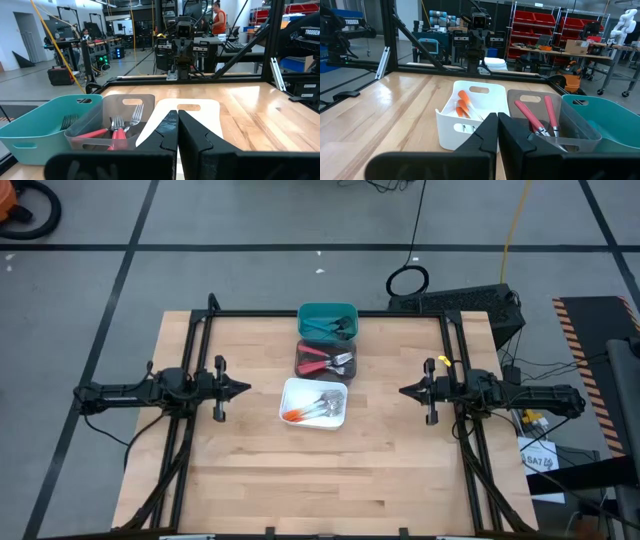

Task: Sort silverware by color (type)
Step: Return to Home Position

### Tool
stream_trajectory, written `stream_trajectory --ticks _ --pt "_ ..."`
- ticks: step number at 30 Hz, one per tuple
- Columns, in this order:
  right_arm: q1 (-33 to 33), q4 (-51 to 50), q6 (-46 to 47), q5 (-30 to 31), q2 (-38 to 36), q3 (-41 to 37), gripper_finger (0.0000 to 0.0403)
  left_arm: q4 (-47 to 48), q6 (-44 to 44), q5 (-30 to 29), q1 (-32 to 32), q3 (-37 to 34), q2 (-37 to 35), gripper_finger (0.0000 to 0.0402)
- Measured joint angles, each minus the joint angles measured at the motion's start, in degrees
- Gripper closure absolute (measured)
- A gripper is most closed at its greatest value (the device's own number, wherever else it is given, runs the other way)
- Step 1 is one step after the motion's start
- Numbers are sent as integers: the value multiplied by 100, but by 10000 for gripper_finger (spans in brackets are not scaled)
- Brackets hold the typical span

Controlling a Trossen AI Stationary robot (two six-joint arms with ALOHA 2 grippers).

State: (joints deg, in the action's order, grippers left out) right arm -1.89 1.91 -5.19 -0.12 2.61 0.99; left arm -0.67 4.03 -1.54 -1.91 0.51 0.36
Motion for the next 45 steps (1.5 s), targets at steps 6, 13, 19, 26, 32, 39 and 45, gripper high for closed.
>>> stream_trajectory --ticks 6,13,19,26,32,39,45 --pt "0 0 0 0 -1 0 394 0 -1 -1 0 0 0 396" --pt "0 -1 0 0 -1 0 394 0 0 0 2 -2 0 396" --pt "0 0 0 0 0 0 394 0 0 0 0 0 0 396" --pt "-1 -1 0 0 -1 0 394 1 -1 -2 0 -1 0 396" --pt "-2 0 0 0 0 0 394 0 -1 0 1 0 0 396" --pt "-2 0 0 0 -2 0 394 0 0 -1 0 -1 0 396" --pt "-1 -1 0 0 -1 0 394 1 0 -2 0 -1 0 396"
